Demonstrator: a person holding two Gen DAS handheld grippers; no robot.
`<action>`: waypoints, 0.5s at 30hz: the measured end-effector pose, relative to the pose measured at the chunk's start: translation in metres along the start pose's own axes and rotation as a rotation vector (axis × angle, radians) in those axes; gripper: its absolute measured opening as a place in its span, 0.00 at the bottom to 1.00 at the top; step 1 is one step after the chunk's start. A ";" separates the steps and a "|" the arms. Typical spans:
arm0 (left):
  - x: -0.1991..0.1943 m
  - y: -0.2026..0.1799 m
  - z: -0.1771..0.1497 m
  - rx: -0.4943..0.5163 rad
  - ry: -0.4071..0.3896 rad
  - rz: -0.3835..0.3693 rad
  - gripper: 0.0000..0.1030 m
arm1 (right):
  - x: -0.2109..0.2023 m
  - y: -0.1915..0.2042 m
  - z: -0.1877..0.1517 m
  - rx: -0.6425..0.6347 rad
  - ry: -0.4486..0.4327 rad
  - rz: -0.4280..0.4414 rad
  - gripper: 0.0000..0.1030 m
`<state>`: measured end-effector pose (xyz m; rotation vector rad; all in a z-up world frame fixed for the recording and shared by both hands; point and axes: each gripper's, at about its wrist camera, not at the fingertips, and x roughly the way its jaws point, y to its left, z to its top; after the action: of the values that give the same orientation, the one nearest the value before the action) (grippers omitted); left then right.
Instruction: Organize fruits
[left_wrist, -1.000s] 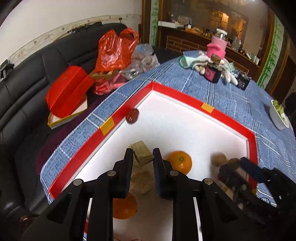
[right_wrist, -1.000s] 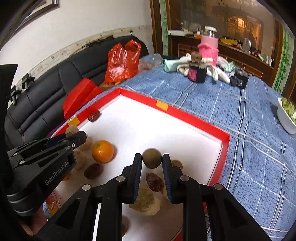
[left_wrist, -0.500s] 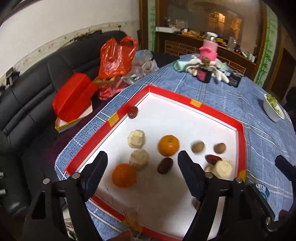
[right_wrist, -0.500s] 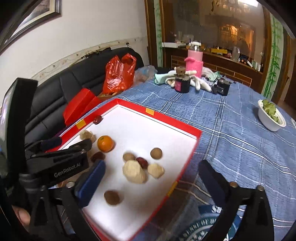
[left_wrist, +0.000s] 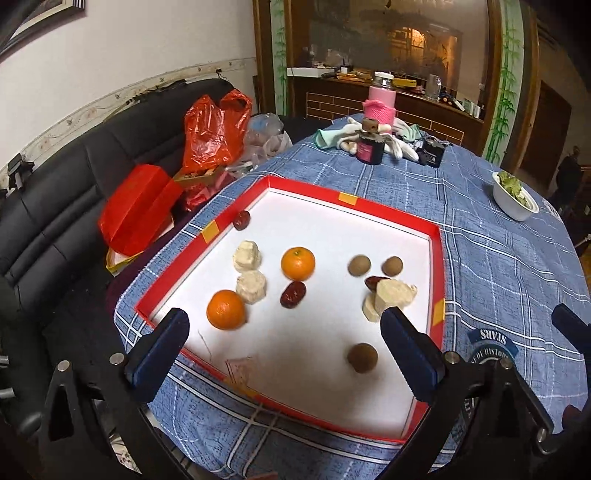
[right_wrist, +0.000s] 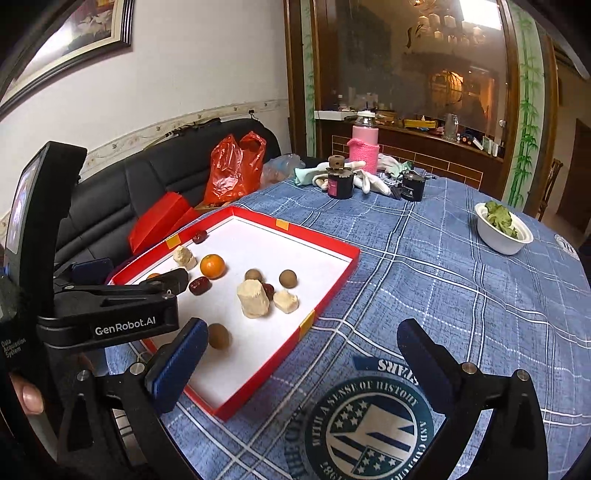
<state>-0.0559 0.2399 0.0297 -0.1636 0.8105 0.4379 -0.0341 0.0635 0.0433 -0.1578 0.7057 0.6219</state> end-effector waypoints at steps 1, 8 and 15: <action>0.001 0.000 0.001 -0.003 0.007 -0.009 1.00 | -0.001 0.000 -0.001 -0.001 0.002 0.001 1.00; 0.004 0.003 0.001 -0.014 0.007 0.004 1.00 | 0.000 0.001 -0.001 -0.012 0.000 0.003 1.00; 0.005 0.005 0.002 -0.017 -0.014 -0.001 1.00 | 0.002 0.004 0.002 -0.023 -0.006 0.016 1.00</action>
<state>-0.0537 0.2464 0.0277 -0.1767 0.7930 0.4450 -0.0343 0.0681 0.0442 -0.1713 0.6954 0.6460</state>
